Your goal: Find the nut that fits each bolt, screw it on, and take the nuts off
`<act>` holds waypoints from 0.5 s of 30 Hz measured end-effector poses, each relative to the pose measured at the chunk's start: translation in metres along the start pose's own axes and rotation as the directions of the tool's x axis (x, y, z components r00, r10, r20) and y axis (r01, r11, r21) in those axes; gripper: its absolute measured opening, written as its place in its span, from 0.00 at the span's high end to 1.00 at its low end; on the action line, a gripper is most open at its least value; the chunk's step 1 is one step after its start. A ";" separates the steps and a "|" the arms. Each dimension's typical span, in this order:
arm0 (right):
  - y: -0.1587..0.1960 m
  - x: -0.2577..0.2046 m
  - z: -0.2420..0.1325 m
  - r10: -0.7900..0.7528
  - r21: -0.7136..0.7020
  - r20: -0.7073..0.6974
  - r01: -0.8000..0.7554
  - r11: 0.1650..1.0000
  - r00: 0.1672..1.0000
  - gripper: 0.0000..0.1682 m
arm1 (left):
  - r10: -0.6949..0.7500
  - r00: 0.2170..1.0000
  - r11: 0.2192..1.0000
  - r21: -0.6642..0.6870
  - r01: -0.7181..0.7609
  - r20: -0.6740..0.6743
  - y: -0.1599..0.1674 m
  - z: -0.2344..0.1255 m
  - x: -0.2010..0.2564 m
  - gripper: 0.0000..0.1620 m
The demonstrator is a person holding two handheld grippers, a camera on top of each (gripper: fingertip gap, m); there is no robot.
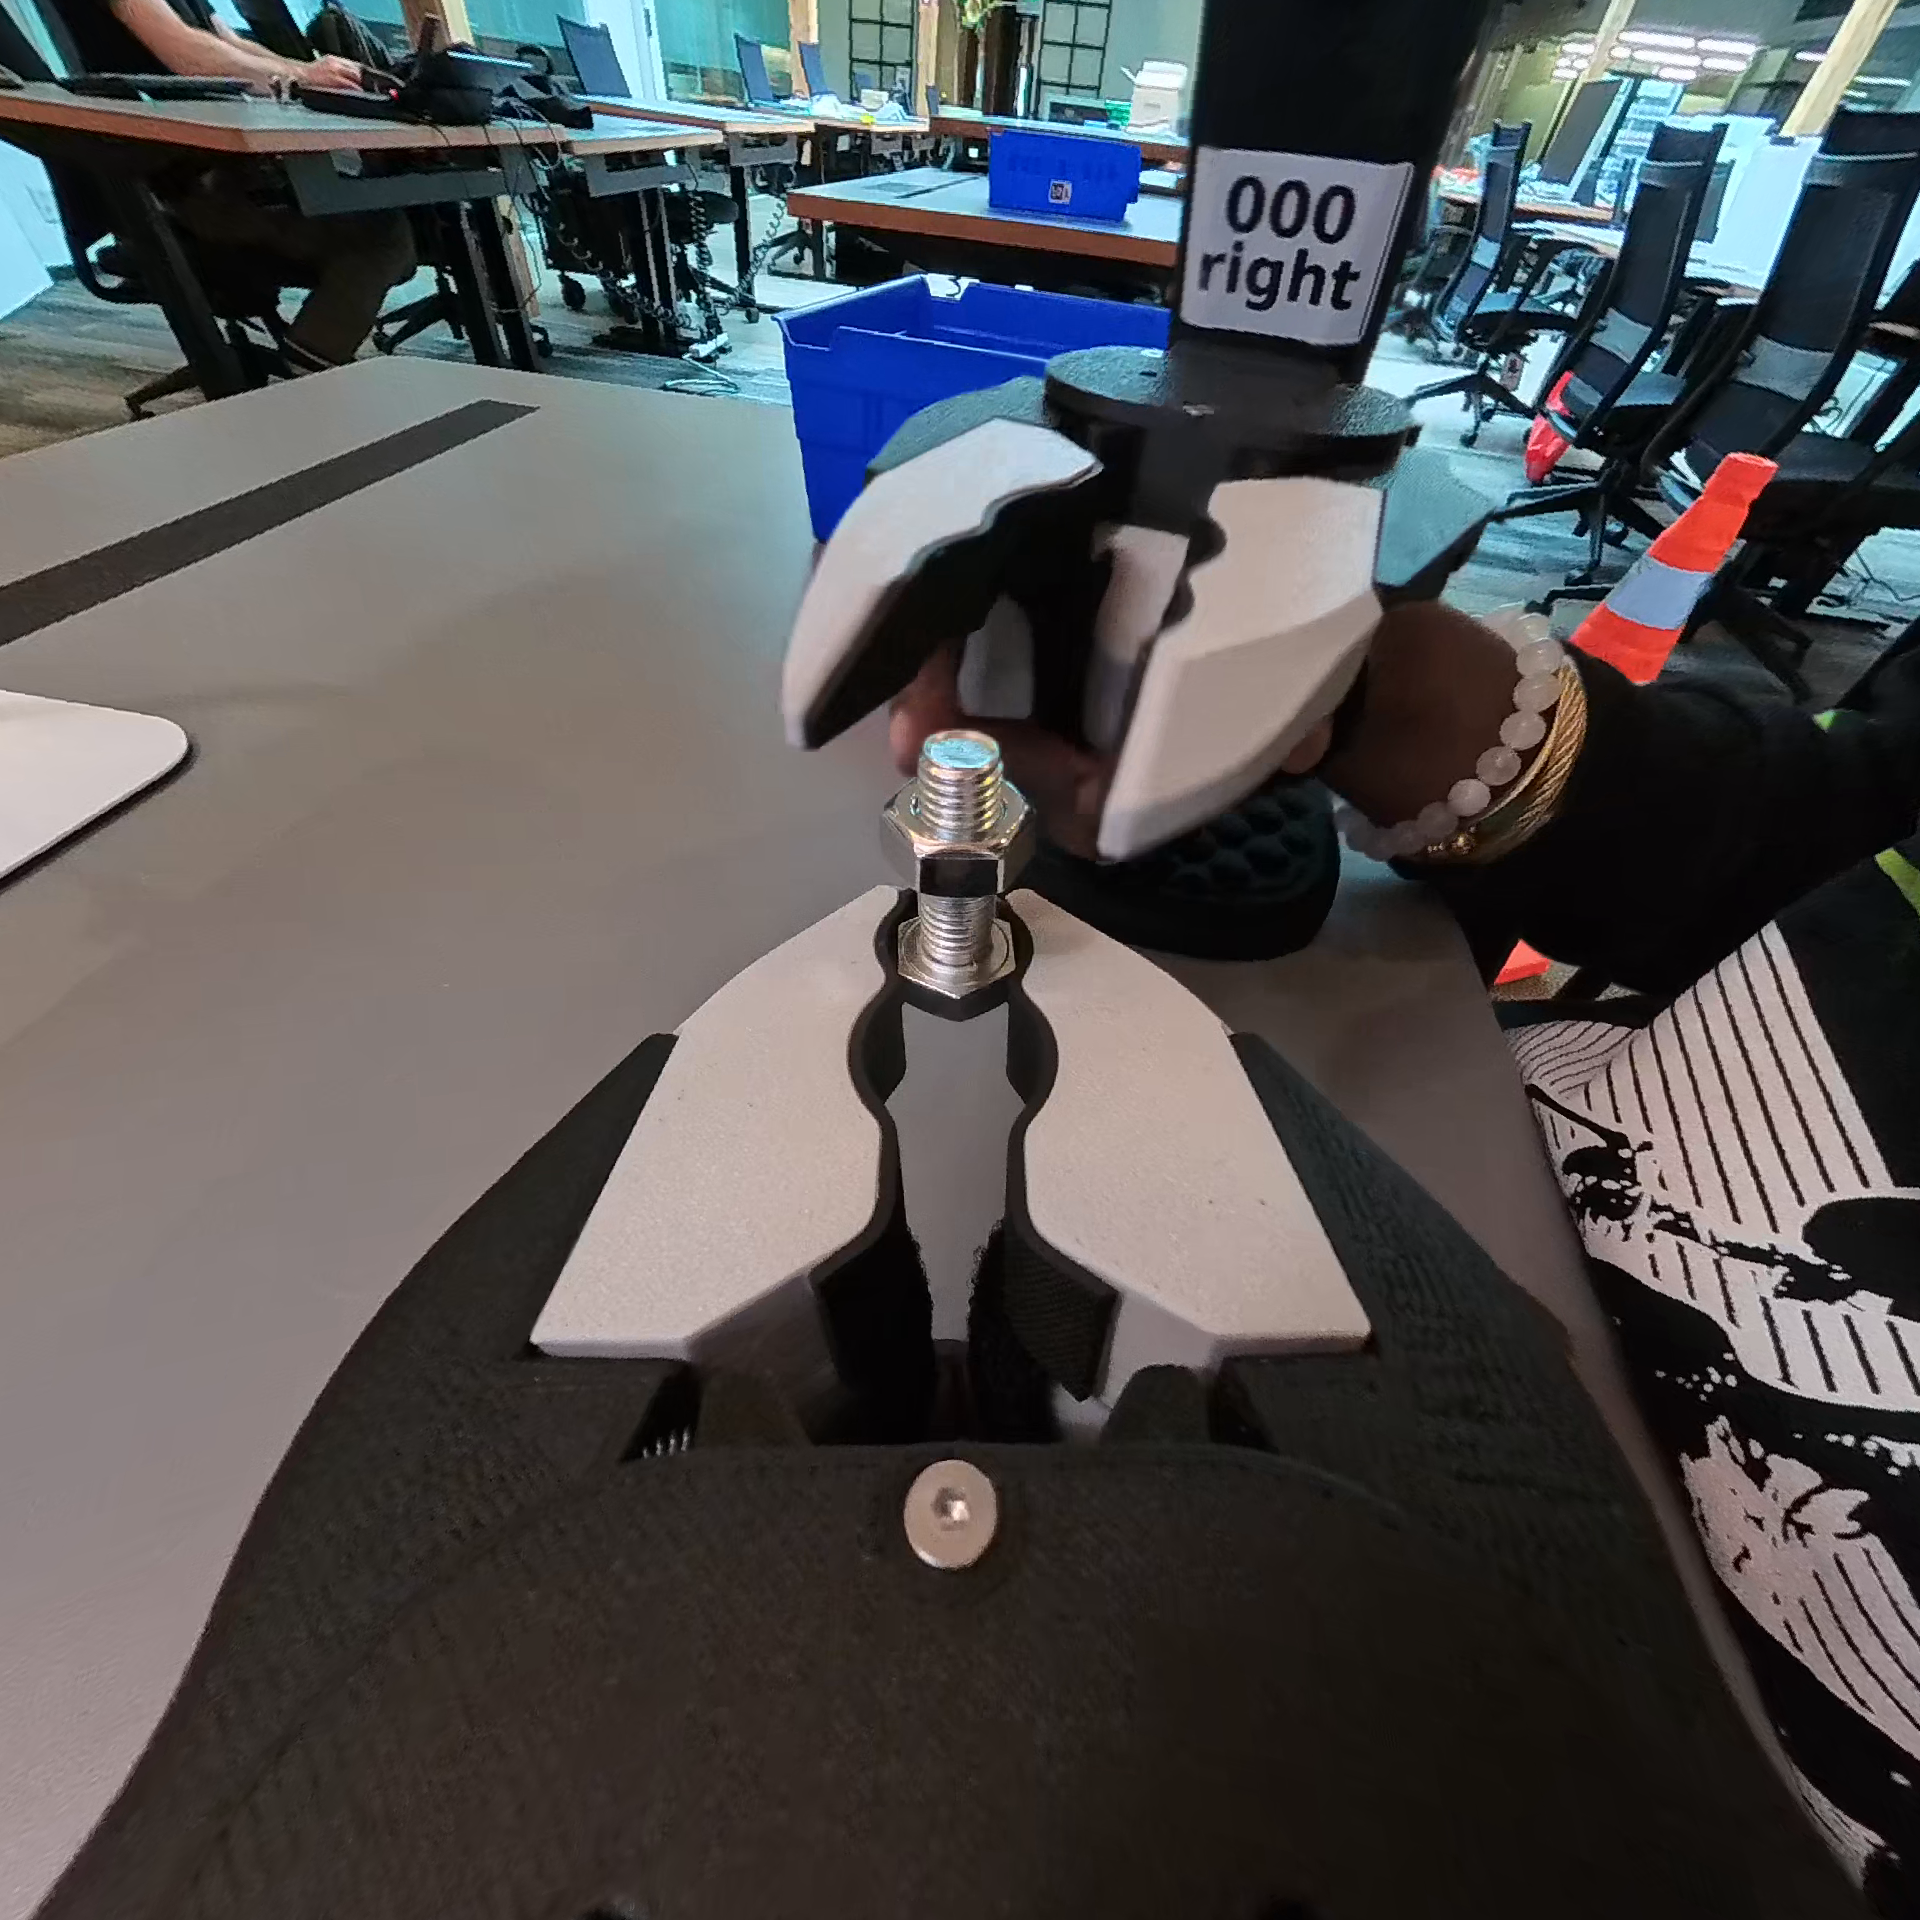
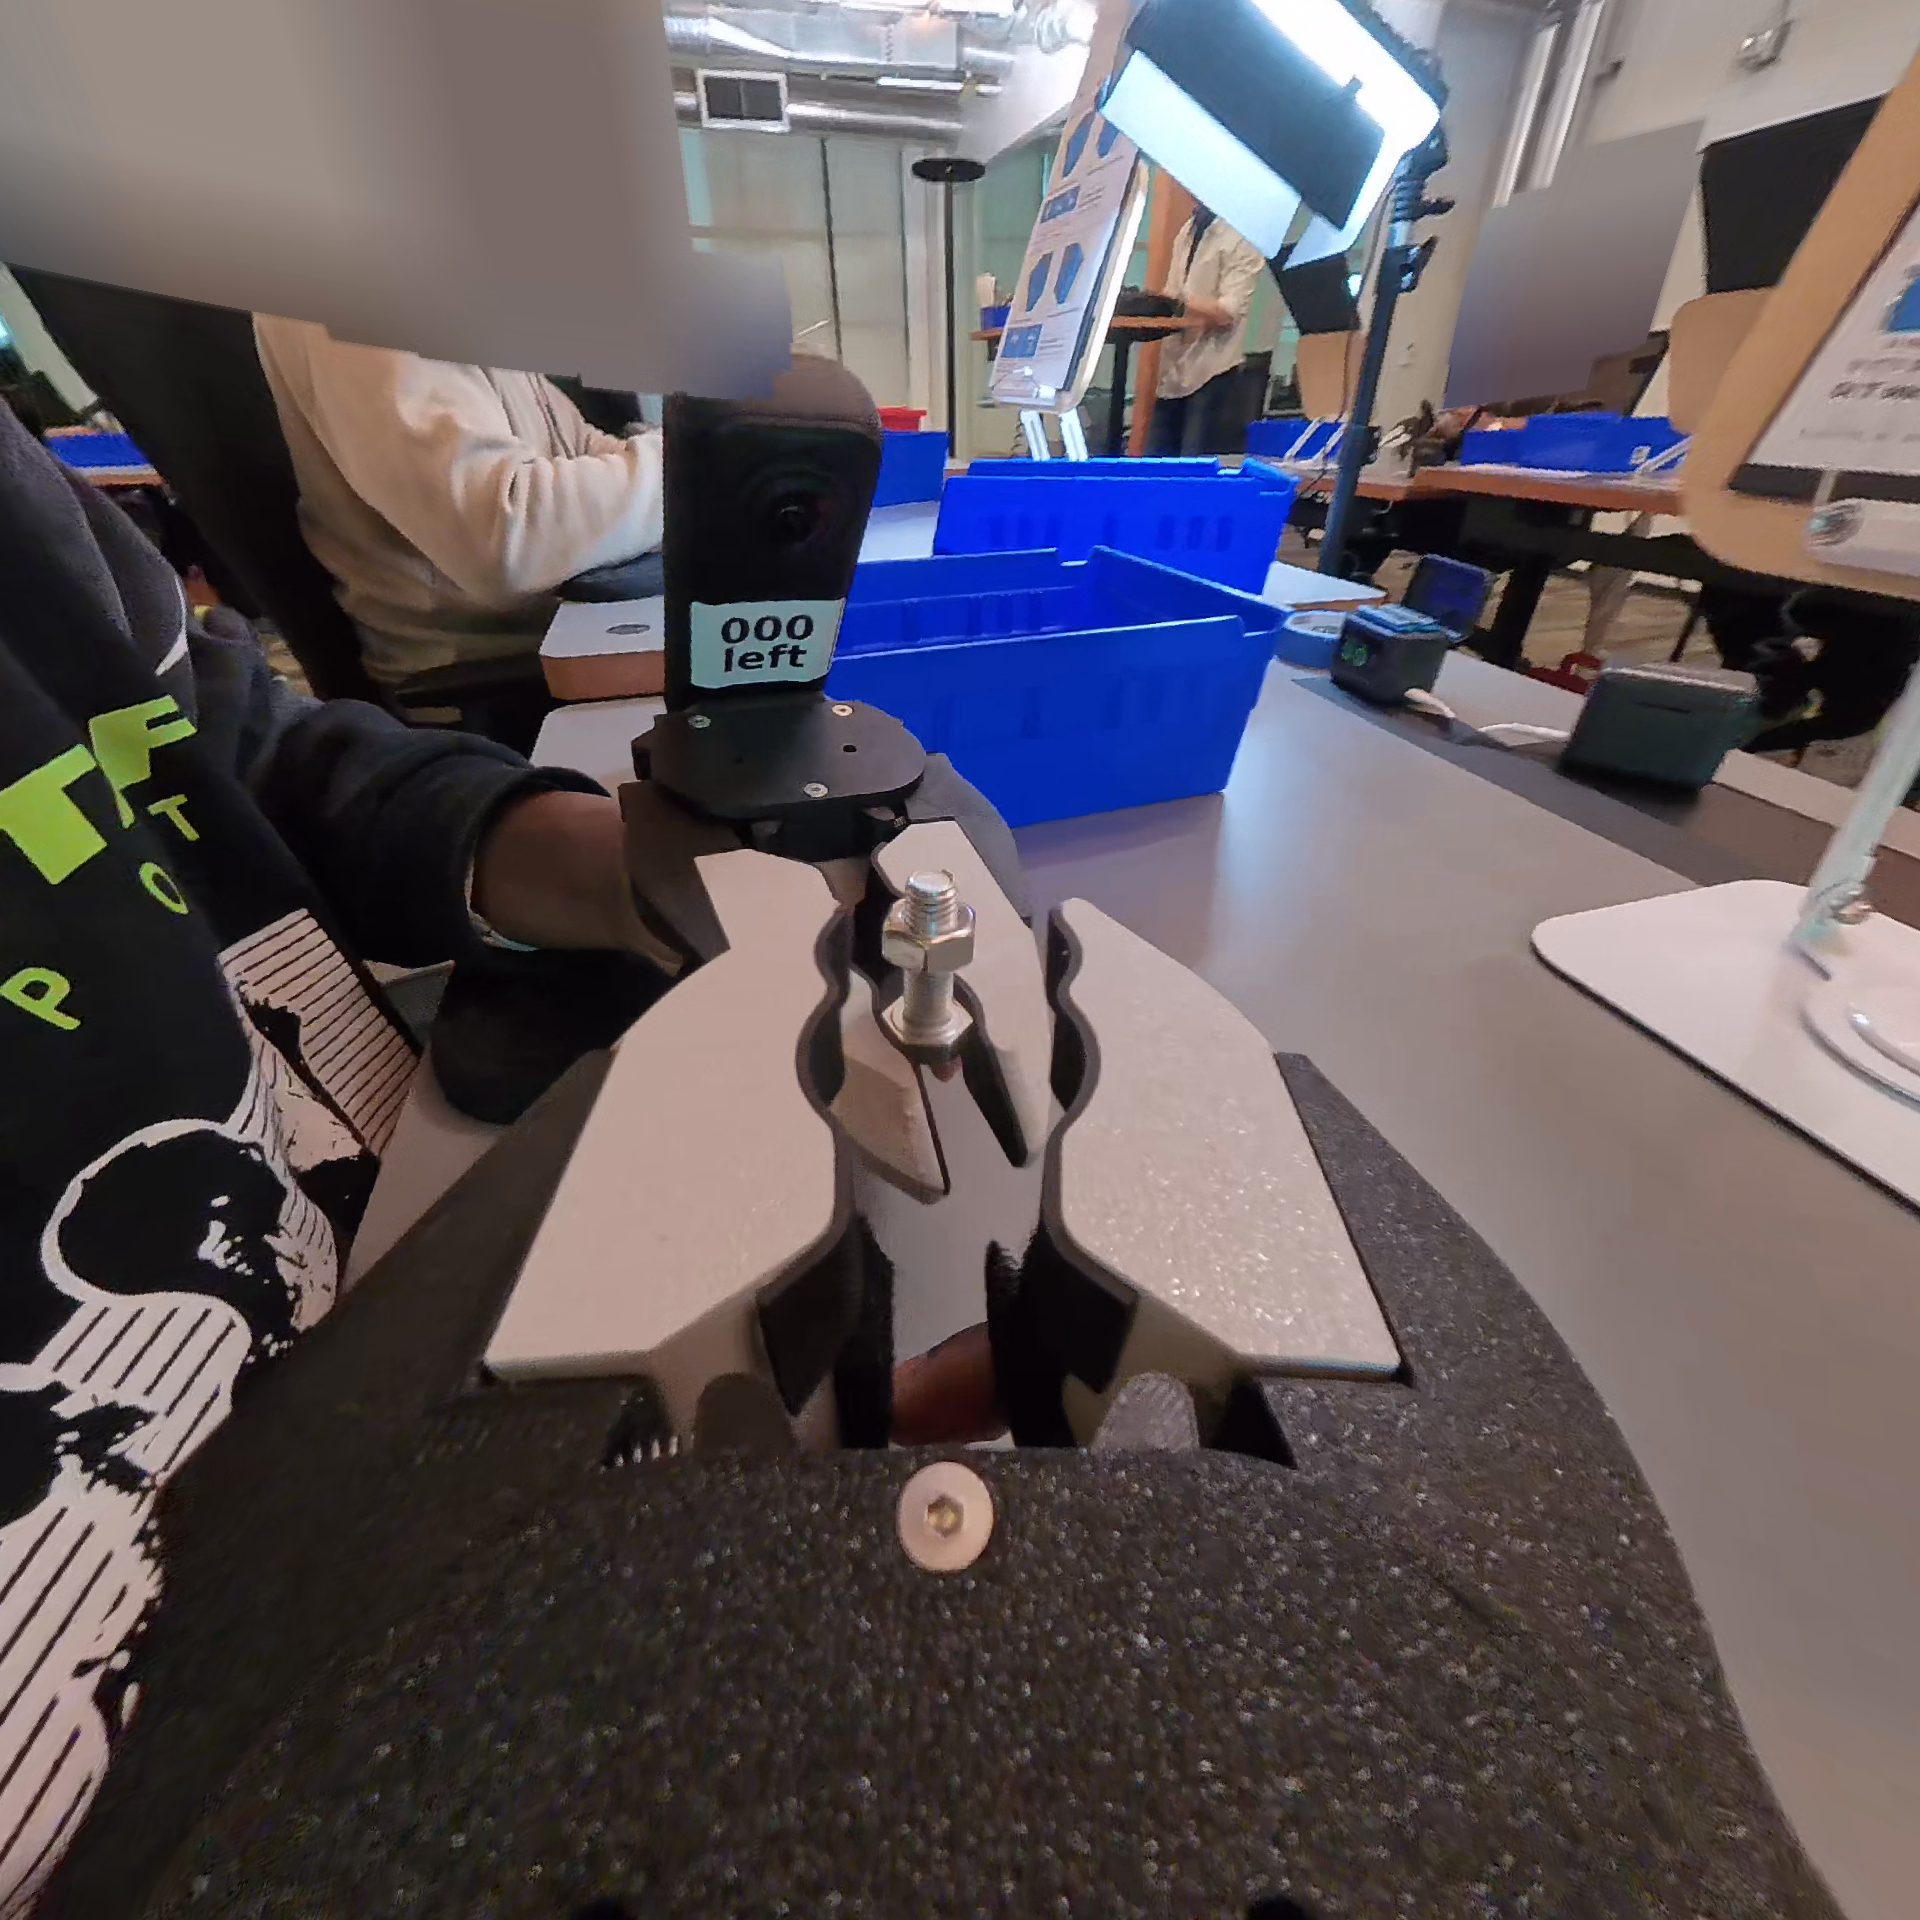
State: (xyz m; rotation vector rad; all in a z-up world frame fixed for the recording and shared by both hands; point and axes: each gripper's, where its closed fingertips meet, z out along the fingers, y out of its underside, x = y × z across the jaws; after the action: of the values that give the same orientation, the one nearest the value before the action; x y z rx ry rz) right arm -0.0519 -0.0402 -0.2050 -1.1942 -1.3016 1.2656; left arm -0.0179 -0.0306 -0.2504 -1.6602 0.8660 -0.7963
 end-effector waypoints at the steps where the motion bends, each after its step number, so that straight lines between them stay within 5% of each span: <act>1: 0.002 -0.002 0.005 -0.001 -0.012 0.013 0.001 1.000 1.000 0.76 | -0.002 1.000 1.000 0.000 0.002 0.000 0.000 0.000 0.000 0.91; 8: 0.011 -0.012 0.025 -0.015 -0.074 0.073 0.021 0.997 0.997 0.73 | -0.002 1.000 1.000 -0.006 0.002 -0.008 0.001 0.001 0.001 0.91; 15: 0.006 -0.006 0.001 -0.034 -0.051 0.009 0.035 0.998 0.999 0.84 | -0.002 1.000 1.000 0.007 0.002 0.009 -0.001 -0.001 -0.002 0.91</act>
State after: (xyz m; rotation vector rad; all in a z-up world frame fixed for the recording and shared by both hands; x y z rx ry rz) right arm -0.0518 -0.0466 -0.2109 -1.1983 -1.3621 1.2200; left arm -0.0200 -0.0291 -0.2492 -1.6582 0.8546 -0.7923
